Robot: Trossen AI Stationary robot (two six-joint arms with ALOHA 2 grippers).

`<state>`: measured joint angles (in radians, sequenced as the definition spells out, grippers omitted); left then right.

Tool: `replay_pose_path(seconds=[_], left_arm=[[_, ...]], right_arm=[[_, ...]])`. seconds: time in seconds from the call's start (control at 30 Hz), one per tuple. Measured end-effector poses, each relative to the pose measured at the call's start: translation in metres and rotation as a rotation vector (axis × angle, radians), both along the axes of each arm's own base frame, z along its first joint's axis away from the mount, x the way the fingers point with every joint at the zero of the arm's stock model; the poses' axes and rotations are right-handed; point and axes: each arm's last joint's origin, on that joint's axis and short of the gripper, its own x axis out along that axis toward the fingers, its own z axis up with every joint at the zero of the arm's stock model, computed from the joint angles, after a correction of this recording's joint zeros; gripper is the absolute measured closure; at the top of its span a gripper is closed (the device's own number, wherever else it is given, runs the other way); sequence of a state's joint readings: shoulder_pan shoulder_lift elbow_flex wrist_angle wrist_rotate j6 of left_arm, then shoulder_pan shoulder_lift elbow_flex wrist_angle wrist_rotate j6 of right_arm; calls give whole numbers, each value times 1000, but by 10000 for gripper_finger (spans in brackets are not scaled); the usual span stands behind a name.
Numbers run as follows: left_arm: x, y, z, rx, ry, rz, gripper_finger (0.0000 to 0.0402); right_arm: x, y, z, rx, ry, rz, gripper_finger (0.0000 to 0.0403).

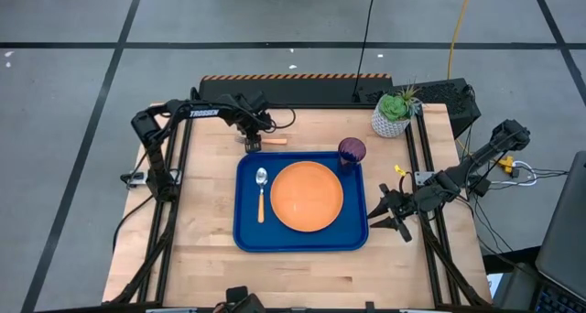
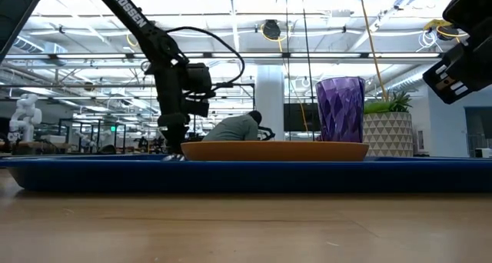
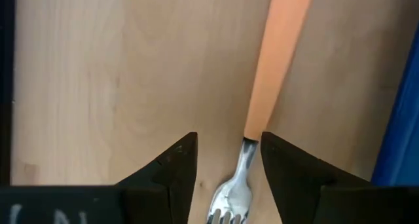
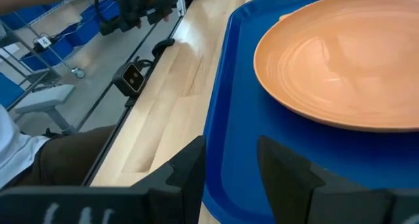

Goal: Pick and place plate/cup/fork/spoon on tray
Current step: Put the orange fork to the left of the orange spoon on the blue tray

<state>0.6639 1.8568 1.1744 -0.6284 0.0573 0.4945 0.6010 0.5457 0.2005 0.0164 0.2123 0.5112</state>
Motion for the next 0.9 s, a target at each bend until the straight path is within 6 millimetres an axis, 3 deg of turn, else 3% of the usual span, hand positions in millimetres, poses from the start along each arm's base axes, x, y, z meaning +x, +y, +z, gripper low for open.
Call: replay_pose_path(seconds=[0.33, 0.6, 0.67, 0.8, 0.9], left_arm=[[1, 0, -16, -62, 24, -1, 254], [2, 2, -16, -48, 22, -21, 261], [1, 3, -16, -53, 20, -16, 284], [0, 4, -17, -47, 23, -13, 371], [0, 4, -17, -30, 35, -16, 381]], right_arm=[[0, 0, -1, -3, 7, 0, 273], [-1, 0, -2, -11, 18, -1, 273], [-1, 0, -2, -10, 18, -1, 273], [-1, -1, -2, -8, 19, -2, 273], [-1, 0, -2, -8, 19, -3, 273]])
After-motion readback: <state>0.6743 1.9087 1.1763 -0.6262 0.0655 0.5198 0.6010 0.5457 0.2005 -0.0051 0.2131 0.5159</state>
